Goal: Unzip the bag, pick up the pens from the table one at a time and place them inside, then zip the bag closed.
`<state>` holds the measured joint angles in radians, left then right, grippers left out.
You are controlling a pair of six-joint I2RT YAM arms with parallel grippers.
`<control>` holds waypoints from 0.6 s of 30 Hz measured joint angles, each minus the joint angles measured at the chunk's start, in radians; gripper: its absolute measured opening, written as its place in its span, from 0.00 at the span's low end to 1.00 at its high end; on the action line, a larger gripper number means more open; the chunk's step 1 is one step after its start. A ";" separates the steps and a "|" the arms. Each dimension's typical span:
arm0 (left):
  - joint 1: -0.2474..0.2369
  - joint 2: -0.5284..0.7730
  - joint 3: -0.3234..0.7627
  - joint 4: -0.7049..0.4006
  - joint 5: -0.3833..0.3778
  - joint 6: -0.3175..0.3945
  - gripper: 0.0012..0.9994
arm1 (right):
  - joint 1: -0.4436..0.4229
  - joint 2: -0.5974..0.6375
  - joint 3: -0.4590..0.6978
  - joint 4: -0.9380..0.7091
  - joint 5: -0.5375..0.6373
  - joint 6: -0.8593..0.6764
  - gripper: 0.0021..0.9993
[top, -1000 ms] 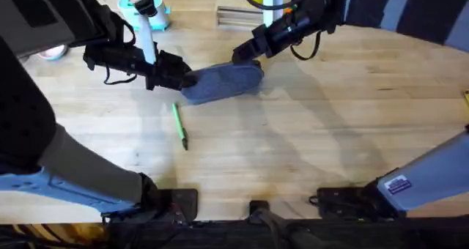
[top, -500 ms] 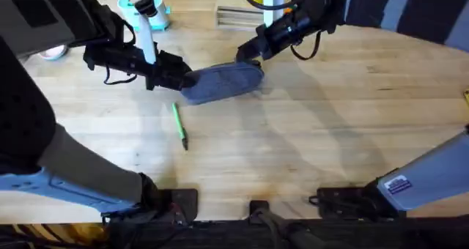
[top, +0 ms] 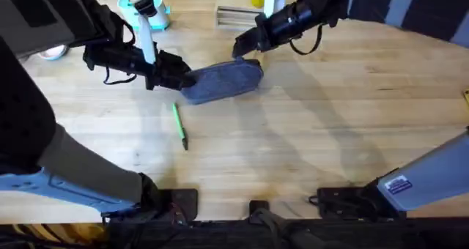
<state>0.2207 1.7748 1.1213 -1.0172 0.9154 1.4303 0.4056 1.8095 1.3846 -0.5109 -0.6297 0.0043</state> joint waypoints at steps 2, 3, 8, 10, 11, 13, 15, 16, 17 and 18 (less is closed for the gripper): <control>0.000 0.000 0.000 0.000 0.000 0.000 0.04 | 0.002 0.000 0.007 -0.002 -0.004 0.009 0.03; 0.001 0.000 0.000 0.000 0.000 0.000 0.04 | 0.005 0.000 0.008 -0.003 -0.005 0.012 0.03; 0.000 0.000 0.000 0.000 0.000 0.000 0.04 | 0.036 0.000 0.008 0.003 -0.007 0.019 0.03; 0.000 0.000 0.000 0.000 0.000 0.000 0.04 | 0.054 0.000 0.008 0.010 -0.002 0.023 0.03; 0.000 0.000 0.000 0.000 0.000 0.000 0.04 | 0.065 0.000 0.008 0.013 0.002 0.025 0.03; 0.000 0.000 0.000 0.000 0.000 0.000 0.04 | 0.087 0.000 0.008 0.020 0.009 0.032 0.03; 0.000 0.000 0.000 -0.001 0.000 0.000 0.04 | 0.109 0.000 0.008 0.031 0.016 0.042 0.03; 0.000 0.000 0.000 -0.001 0.000 0.000 0.04 | 0.122 0.000 0.008 0.039 0.021 0.045 0.03; 0.000 0.000 0.000 -0.002 0.000 0.000 0.04 | 0.132 0.000 0.008 0.048 0.026 0.050 0.03; 0.000 0.000 0.000 -0.002 0.000 0.000 0.04 | 0.143 0.000 0.008 0.061 0.035 0.056 0.03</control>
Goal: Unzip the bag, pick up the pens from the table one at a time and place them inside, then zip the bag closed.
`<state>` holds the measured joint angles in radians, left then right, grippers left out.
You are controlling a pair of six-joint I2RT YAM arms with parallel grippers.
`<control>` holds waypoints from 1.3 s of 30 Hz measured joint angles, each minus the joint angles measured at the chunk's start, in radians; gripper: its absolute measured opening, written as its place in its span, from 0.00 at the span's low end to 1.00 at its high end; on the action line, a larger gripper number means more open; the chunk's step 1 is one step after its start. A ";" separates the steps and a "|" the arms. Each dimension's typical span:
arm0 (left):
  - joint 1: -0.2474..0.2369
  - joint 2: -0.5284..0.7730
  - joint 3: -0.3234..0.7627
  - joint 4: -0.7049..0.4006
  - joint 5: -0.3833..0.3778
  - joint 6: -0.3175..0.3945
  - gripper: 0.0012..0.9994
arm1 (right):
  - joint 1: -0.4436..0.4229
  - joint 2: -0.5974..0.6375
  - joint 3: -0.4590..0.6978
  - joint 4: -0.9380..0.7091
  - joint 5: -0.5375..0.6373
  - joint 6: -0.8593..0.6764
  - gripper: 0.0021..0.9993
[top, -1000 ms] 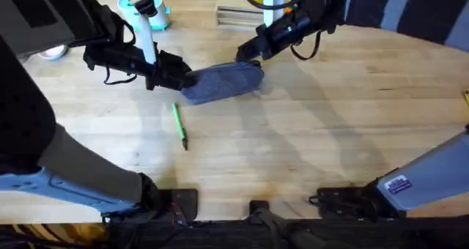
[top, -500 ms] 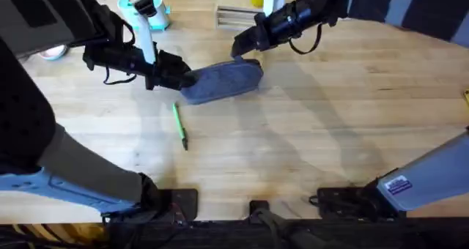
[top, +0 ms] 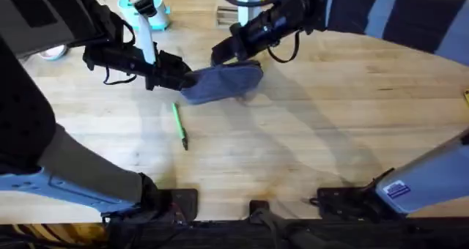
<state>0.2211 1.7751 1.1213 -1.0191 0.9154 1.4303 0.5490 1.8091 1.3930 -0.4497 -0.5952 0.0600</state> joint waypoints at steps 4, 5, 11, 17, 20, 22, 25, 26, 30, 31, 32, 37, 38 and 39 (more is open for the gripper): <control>0.000 0.000 0.000 -0.002 -0.001 0.000 0.04 | 0.044 0.001 0.000 0.078 0.023 0.038 0.03; 0.002 0.000 0.000 -0.002 -0.002 0.000 0.04 | 0.055 0.001 0.000 0.103 0.029 0.053 0.03; 0.010 0.000 0.000 0.001 -0.004 0.000 0.04 | 0.092 0.055 0.000 0.234 0.040 0.155 0.03; 0.010 0.000 0.000 0.000 -0.003 0.000 0.04 | 0.131 0.076 0.001 0.273 0.032 0.219 0.03; 0.010 0.000 0.000 -0.001 -0.003 0.000 0.04 | 0.154 0.076 0.002 0.278 0.045 0.228 0.03; 0.010 0.000 0.000 -0.002 -0.003 0.000 0.04 | 0.162 0.076 0.002 0.281 0.057 0.229 0.03; 0.010 0.000 0.000 -0.002 -0.003 0.000 0.04 | 0.163 0.076 0.005 0.284 0.064 0.232 0.03; 0.010 0.000 0.000 -0.002 -0.003 0.000 0.04 | 0.162 0.076 0.007 0.282 0.065 0.232 0.03; 0.010 0.000 0.000 -0.001 -0.003 0.000 0.04 | 0.161 0.076 0.034 0.241 0.075 0.203 0.04; 0.010 0.000 0.000 -0.001 -0.003 0.000 0.04 | 0.161 0.076 0.043 0.222 0.075 0.186 0.08; 0.009 0.000 0.000 0.000 -0.003 0.000 0.04 | 0.161 0.076 0.057 0.199 0.075 0.165 0.13; 0.008 0.000 0.000 0.002 -0.003 0.000 0.04 | 0.150 0.066 0.144 0.037 0.075 0.065 0.53; 0.008 0.000 0.000 0.002 -0.003 0.000 0.04 | 0.143 0.059 0.154 -0.001 0.075 0.047 0.61; 0.008 0.000 0.000 0.002 -0.003 0.000 0.04 | 0.132 0.049 0.169 -0.052 0.075 0.027 0.73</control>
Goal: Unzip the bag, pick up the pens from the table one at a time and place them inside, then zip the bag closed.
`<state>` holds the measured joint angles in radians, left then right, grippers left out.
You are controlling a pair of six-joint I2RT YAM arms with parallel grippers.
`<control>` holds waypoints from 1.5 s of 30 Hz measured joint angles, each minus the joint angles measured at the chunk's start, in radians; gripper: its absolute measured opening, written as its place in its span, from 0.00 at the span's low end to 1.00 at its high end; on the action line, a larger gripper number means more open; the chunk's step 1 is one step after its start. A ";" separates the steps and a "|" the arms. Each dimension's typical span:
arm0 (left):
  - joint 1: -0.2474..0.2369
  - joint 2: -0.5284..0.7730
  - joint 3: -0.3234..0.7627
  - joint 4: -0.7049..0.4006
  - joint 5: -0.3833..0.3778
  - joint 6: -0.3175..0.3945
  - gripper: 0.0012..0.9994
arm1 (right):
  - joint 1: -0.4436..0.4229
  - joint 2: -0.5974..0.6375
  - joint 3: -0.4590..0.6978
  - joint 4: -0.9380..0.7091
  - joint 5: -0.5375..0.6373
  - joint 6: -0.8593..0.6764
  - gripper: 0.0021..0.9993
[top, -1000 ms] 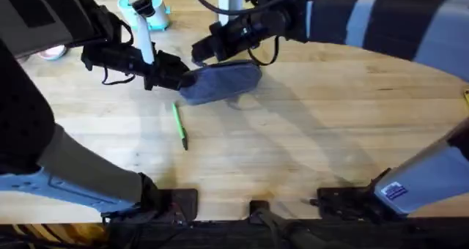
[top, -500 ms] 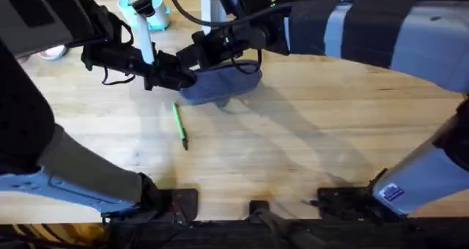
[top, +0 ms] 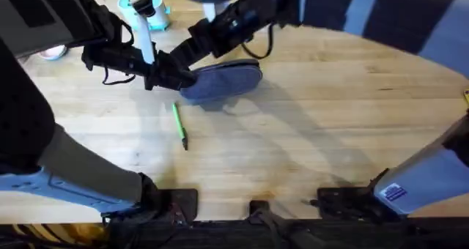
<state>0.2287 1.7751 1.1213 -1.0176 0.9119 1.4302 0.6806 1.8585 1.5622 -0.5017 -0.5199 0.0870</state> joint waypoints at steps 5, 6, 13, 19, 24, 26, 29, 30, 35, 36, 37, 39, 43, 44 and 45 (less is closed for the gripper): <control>0.000 0.000 0.000 0.000 0.000 0.000 0.04 | -0.088 -0.039 0.079 -0.204 0.001 -0.091 1.00; 0.000 0.000 0.000 0.000 0.000 0.000 0.04 | -0.108 -0.046 0.097 -0.239 0.001 -0.107 1.00; 0.000 0.000 0.000 0.000 0.000 0.000 0.04 | -0.207 -0.082 0.181 -0.402 0.054 -0.200 1.00; 0.000 0.000 0.000 0.000 0.002 0.004 0.28 | -0.210 -0.111 0.187 -0.412 0.143 -0.255 1.00; -0.002 0.000 0.000 -0.002 0.009 0.003 0.99 | -0.210 -0.111 0.189 -0.403 0.170 -0.278 1.00; -0.002 0.000 0.000 -0.003 0.008 0.003 0.99 | -0.210 -0.111 0.189 -0.385 0.173 -0.279 1.00; -0.002 0.000 0.000 -0.003 0.007 0.003 0.99 | -0.210 -0.111 0.189 -0.350 0.176 -0.279 1.00; -0.002 0.000 0.000 -0.001 0.008 0.003 0.99 | -0.210 -0.111 0.189 -0.345 0.176 -0.279 1.00; 0.006 -0.023 0.054 -0.125 -0.024 0.047 1.00 | -0.201 -0.111 0.189 -0.346 0.176 -0.363 1.00; 0.012 -0.037 0.070 -0.146 -0.031 0.055 1.00 | -0.195 -0.111 0.189 -0.346 0.176 -0.386 1.00; 0.021 -0.059 0.091 -0.166 -0.038 0.062 1.00 | -0.187 -0.111 0.189 -0.346 0.176 -0.419 1.00; 0.045 -0.114 0.145 -0.211 -0.046 0.075 1.00 | -0.166 -0.111 0.189 -0.346 0.177 -0.492 1.00; 0.091 -0.218 0.226 -0.266 -0.058 0.088 0.99 | -0.123 -0.111 0.189 -0.347 0.183 -0.663 1.00; 0.100 -0.240 0.235 -0.271 -0.061 0.090 0.99 | -0.112 -0.111 0.189 -0.347 0.184 -0.719 1.00; 0.106 -0.259 0.240 -0.277 -0.065 0.092 0.99 | -0.102 -0.111 0.189 -0.346 0.185 -0.772 1.00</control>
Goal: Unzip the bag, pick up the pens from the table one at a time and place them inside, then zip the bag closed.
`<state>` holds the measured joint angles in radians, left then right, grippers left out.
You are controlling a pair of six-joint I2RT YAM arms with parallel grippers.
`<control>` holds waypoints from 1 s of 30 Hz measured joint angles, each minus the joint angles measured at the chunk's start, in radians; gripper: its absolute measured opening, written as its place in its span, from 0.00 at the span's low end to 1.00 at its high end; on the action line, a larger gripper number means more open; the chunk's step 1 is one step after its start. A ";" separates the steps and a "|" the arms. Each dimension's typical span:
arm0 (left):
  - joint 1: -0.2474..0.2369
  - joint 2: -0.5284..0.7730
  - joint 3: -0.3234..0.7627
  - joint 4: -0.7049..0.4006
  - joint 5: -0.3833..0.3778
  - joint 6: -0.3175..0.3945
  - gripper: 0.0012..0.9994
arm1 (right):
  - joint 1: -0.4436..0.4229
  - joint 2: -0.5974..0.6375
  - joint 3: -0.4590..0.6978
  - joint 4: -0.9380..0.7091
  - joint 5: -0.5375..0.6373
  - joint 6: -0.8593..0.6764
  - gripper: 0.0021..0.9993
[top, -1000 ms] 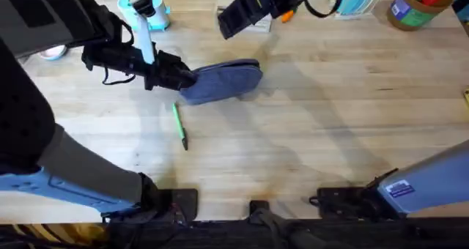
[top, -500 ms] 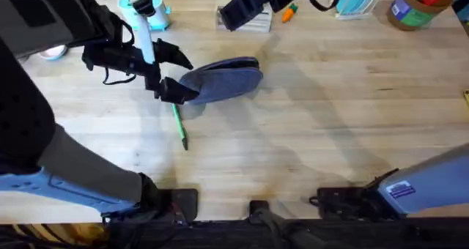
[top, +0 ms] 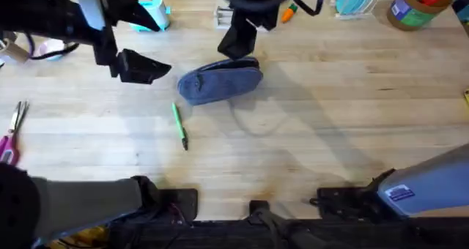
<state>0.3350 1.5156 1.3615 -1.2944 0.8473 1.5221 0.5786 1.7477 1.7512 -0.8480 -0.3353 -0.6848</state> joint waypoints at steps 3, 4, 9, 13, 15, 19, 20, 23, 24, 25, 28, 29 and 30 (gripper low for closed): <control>0.008 -0.033 0.001 -0.025 -0.006 0.006 0.99 | 0.026 0.000 0.000 0.003 0.002 -0.132 1.00; 0.008 -0.034 0.001 -0.030 -0.007 0.007 0.99 | 0.033 0.000 0.000 0.003 0.002 -0.159 1.00; 0.008 -0.029 0.001 -0.056 -0.018 0.009 0.99 | 0.042 0.000 0.000 0.002 0.003 -0.239 1.00; 0.008 -0.029 0.001 -0.056 -0.028 0.009 0.99 | 0.042 0.000 0.000 0.002 0.003 -0.262 1.00; 0.008 -0.029 0.001 -0.056 -0.029 0.010 0.99 | 0.042 0.000 0.000 0.011 0.003 -0.269 0.98; 0.008 -0.029 0.001 -0.056 -0.031 0.010 0.99 | 0.042 0.000 0.000 0.047 0.003 -0.275 0.44; 0.008 -0.029 0.001 -0.057 -0.031 0.010 0.99 | 0.042 0.000 0.000 0.042 0.003 -0.277 0.30; 0.008 -0.029 0.001 -0.063 -0.032 0.009 0.99 | 0.042 0.000 0.000 0.010 0.003 -0.260 0.04; 0.008 -0.029 0.001 -0.065 -0.032 0.010 0.99 | 0.042 0.000 0.000 0.002 0.003 -0.243 0.04; 0.008 -0.029 0.001 -0.067 -0.032 0.010 0.99 | 0.042 0.000 0.000 -0.001 0.003 -0.224 0.03; 0.008 -0.029 0.001 -0.075 -0.032 0.010 0.99 | 0.036 0.002 0.000 -0.012 0.002 -0.182 0.03; 0.008 -0.029 0.001 -0.079 -0.032 0.010 0.99 | 0.032 0.007 0.000 -0.015 0.002 -0.172 0.03; 0.008 -0.029 0.001 -0.082 -0.032 0.010 0.99 | 0.028 0.015 0.000 -0.014 -0.001 -0.166 0.03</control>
<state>0.3431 1.4864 1.3624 -1.3760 0.8154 1.5318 0.6062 1.7630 1.7512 -0.8623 -0.3365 -0.8506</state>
